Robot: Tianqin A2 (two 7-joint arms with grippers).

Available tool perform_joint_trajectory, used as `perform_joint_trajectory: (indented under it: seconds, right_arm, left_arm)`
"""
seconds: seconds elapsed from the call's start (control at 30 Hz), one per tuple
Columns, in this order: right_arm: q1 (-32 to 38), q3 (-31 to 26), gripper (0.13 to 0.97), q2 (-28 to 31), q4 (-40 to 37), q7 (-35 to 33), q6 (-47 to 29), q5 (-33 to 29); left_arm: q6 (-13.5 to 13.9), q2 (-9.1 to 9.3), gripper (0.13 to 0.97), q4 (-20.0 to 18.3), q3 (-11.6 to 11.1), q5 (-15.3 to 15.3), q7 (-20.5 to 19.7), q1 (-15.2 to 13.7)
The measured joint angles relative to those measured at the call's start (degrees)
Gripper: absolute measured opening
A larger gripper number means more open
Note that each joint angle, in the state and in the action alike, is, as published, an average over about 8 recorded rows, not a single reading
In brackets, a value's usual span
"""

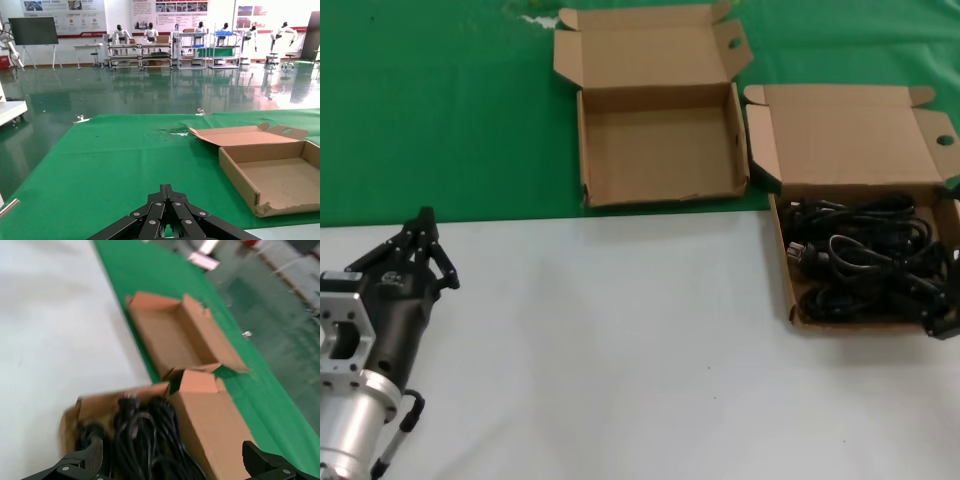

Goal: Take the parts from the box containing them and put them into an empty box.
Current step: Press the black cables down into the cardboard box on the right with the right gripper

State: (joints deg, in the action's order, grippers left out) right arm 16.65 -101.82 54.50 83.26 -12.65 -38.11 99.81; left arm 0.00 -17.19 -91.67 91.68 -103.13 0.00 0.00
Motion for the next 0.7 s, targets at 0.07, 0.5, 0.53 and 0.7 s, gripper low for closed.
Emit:
perform_joint_trajectory:
  seconds: [0.07,0.5,0.53,0.7]
  right_arm:
    - [1.32,-0.73,0.966,0.85,-0.93,-0.87,-2.22,-0.94]
    - [9.11,-4.37,0.965,0.49,-7.36,-6.06,-8.90,-6.70]
    - [9.58,-4.52,0.965,0.19,-7.87,-6.72,-8.81,-7.16]
    - [11.26,-5.06,0.965,-1.37,-9.83,-9.69,-8.00,-8.97]
  left_arm:
    - [0.00,0.00,0.139,0.00,0.00,0.00,0.00,0.00]
    - [0.00,0.00,0.139,0.00,0.00,0.01,-0.01,0.00]
    - [0.00,0.00,0.139,0.00,0.00,0.01,-0.01,0.00]
    - [0.00,0.00,0.139,0.00,0.00,0.01,-0.02,0.00]
